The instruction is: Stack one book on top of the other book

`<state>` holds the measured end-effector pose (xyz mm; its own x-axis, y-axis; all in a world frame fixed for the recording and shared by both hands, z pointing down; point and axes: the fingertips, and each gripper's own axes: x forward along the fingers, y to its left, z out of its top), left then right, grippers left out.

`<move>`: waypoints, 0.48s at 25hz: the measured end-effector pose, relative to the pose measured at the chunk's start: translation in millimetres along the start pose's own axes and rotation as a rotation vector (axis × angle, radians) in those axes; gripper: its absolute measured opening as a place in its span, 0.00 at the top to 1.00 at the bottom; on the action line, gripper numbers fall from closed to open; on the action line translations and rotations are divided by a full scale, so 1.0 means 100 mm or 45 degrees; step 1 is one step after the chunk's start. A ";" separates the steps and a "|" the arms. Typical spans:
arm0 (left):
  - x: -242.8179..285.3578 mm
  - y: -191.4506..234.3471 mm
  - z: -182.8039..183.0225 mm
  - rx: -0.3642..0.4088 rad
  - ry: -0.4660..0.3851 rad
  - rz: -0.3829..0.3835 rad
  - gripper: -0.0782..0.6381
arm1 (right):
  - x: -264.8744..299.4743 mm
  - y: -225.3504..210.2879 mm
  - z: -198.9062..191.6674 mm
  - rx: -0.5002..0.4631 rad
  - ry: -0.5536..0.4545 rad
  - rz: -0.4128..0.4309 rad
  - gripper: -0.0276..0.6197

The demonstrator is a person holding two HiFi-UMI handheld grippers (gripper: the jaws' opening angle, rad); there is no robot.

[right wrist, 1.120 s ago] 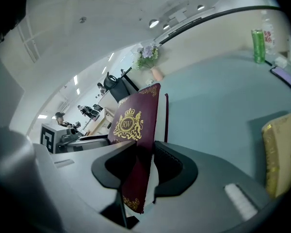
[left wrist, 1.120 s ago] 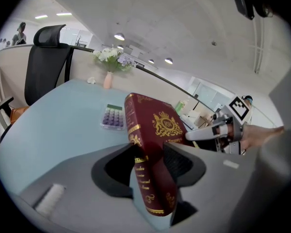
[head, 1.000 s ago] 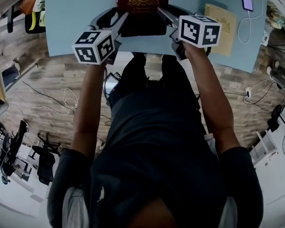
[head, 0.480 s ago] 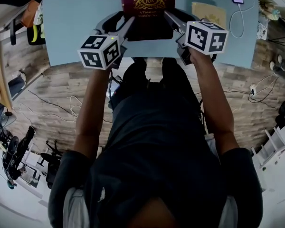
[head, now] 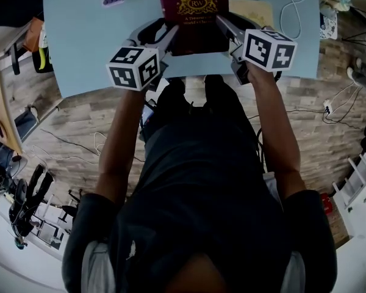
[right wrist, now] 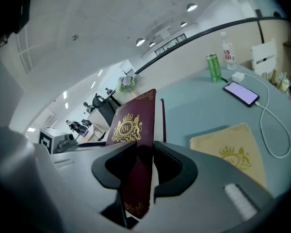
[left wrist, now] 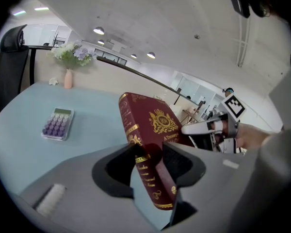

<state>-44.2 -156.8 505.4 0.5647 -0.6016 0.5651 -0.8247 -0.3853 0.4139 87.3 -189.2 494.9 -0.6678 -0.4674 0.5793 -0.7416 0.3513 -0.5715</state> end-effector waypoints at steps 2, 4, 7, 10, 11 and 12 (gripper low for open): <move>0.10 -0.08 -0.01 0.005 0.015 -0.018 0.57 | -0.06 -0.10 0.02 0.011 -0.008 -0.014 0.79; 0.21 -0.16 -0.02 0.007 0.030 -0.033 0.57 | -0.13 -0.23 0.04 0.019 -0.011 -0.037 0.79; 0.36 -0.29 -0.04 0.007 0.052 -0.057 0.57 | -0.23 -0.41 0.05 0.035 -0.019 -0.060 0.79; 0.58 -0.51 -0.05 0.010 0.077 -0.076 0.57 | -0.40 -0.66 0.08 0.054 -0.023 -0.070 0.79; 0.67 -0.59 -0.05 0.010 0.085 -0.081 0.57 | -0.45 -0.77 0.10 0.060 -0.024 -0.073 0.79; 0.73 -0.65 -0.06 0.010 0.093 -0.086 0.57 | -0.49 -0.84 0.10 0.064 -0.025 -0.077 0.79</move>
<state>50.7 -171.9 524.3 0.6195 -0.5212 0.5869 -0.7848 -0.4288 0.4476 183.2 -204.3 508.5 -0.6198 -0.5027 0.6026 -0.7763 0.2807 -0.5644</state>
